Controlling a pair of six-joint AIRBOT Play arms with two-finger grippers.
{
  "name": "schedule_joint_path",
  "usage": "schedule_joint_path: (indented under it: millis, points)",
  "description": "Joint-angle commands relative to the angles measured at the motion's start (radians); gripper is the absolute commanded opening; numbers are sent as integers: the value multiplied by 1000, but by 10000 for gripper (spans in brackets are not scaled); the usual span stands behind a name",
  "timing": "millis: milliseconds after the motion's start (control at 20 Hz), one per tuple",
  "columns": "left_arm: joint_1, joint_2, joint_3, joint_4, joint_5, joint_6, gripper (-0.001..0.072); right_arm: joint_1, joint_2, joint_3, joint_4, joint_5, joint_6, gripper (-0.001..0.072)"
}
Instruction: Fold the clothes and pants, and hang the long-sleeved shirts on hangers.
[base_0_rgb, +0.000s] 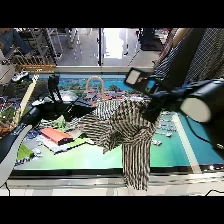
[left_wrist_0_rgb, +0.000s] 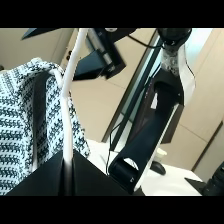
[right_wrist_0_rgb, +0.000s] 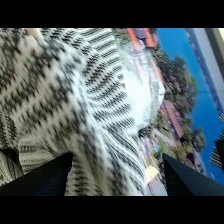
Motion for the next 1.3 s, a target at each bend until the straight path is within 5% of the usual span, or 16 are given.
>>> schedule_joint_path:
  millis: [0,150,200,250,300,350,450,550,700,850,1050,1200,1250]
  points:
    - [-1,-2,1,-1,23,-12,24,-10,-86,-2,109,-80,-36,594]
    - [-1,-2,1,-2,59,-19,25,-10,-117,-2,148,-148,-37,393]
    - [-1,-2,1,-1,79,-19,25,-10,-118,-2,163,-149,-37,386]
    - [-1,-2,1,-2,115,-24,25,-10,-117,-2,179,-143,-37,300]
    - [-1,-2,1,-2,167,-39,48,-10,-115,-2,190,-127,-37,130]
    - [0,-2,1,-2,229,-61,193,-10,-115,-2,194,-102,-48,58]
    - [15,2,6,-4,321,-77,709,-10,-115,-3,193,-34,-109,55]
    - [63,11,51,31,339,-109,704,-10,-115,-3,166,14,-120,53]
    - [155,61,176,281,373,-319,699,-21,-114,-17,135,40,-79,53]
    - [219,176,274,681,484,-662,676,-65,-114,-27,121,-4,66,52]
    - [175,328,229,1223,451,-1157,547,-129,-111,-15,-19,-122,480,52]
    - [102,360,77,1122,468,-1151,581,-142,-101,19,-24,-124,526,52]
    - [-45,353,-167,840,624,-943,656,-142,-87,83,-23,-121,544,53]
